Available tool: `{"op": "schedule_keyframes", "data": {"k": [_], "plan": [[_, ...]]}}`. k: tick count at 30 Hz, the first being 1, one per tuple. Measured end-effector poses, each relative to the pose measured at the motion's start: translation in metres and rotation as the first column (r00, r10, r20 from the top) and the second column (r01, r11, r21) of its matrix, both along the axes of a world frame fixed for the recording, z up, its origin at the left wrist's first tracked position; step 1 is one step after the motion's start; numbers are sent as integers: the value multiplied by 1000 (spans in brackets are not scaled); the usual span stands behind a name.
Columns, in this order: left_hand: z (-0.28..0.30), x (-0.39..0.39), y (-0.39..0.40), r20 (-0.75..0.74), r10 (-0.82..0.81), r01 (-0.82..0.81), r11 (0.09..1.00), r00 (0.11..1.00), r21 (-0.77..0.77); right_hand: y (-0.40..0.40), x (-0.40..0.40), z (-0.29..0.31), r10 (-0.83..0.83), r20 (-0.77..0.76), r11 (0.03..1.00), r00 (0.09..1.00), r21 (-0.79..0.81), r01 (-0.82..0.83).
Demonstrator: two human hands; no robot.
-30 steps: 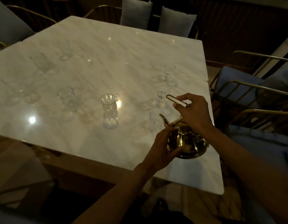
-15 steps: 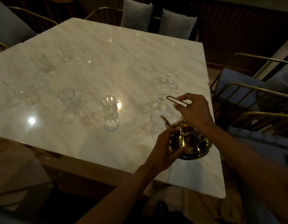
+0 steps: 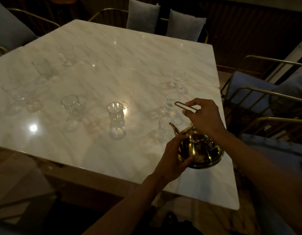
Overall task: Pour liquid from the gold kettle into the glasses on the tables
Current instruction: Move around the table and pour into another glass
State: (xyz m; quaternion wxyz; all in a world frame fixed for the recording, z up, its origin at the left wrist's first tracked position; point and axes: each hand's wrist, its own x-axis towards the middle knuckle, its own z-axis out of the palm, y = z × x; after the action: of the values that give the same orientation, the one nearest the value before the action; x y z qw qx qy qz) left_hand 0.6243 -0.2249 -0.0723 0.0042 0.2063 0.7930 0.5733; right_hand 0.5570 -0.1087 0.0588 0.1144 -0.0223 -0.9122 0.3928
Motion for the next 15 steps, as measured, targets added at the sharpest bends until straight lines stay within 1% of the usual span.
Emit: {"op": "schedule_keyframes", "data": {"k": [8,15], "plan": [[0,-2,-1,-17,1,-1,1000,1000,1,-1,-3,0,-12,0,1000,1000,21,12],[-2,-2,-3,-13,-4,4,1000,1000,9,-3,-3,-1,-22,8,1000,1000,10,22]]}}
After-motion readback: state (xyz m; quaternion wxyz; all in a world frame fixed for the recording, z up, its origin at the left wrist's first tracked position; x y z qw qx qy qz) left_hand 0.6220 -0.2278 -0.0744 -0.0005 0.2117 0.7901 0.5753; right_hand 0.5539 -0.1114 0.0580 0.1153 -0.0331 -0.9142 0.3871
